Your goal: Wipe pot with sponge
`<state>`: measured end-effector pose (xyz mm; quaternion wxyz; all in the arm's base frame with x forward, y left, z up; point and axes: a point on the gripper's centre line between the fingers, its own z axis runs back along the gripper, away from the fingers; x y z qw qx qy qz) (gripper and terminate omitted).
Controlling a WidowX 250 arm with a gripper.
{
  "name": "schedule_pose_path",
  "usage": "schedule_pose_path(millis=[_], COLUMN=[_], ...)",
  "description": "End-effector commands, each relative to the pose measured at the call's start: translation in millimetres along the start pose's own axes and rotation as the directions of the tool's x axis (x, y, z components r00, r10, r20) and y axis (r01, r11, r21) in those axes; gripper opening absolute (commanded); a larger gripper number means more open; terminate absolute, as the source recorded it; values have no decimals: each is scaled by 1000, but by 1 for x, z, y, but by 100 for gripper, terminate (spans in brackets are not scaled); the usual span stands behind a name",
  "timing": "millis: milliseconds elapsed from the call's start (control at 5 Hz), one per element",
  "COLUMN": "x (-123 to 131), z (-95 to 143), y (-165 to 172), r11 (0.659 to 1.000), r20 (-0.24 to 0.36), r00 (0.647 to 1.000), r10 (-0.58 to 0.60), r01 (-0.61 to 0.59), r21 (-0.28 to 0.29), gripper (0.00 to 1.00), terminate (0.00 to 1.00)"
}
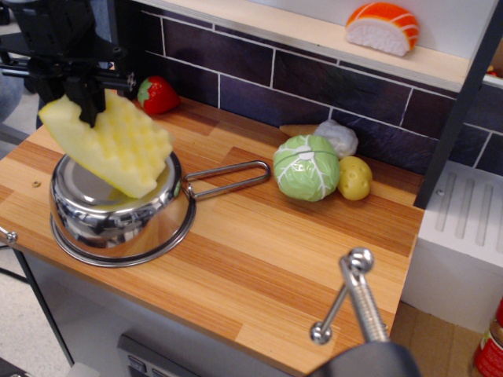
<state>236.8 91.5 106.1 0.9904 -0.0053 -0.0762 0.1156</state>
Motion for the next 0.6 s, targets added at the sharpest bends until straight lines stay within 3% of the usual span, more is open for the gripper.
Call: schedule_pose_path(millis=[0, 200, 400], x=[-1, -1, -7], z=[22, 29, 27], y=[37, 45, 41], r11=[992, 986, 988], r20=[226, 218, 213], r00=[974, 975, 977], r10=[-3, 32, 12], r01=[-25, -66, -45], r21=[120, 152, 151], gripper=[0, 0, 0], terminate=[0, 0, 100])
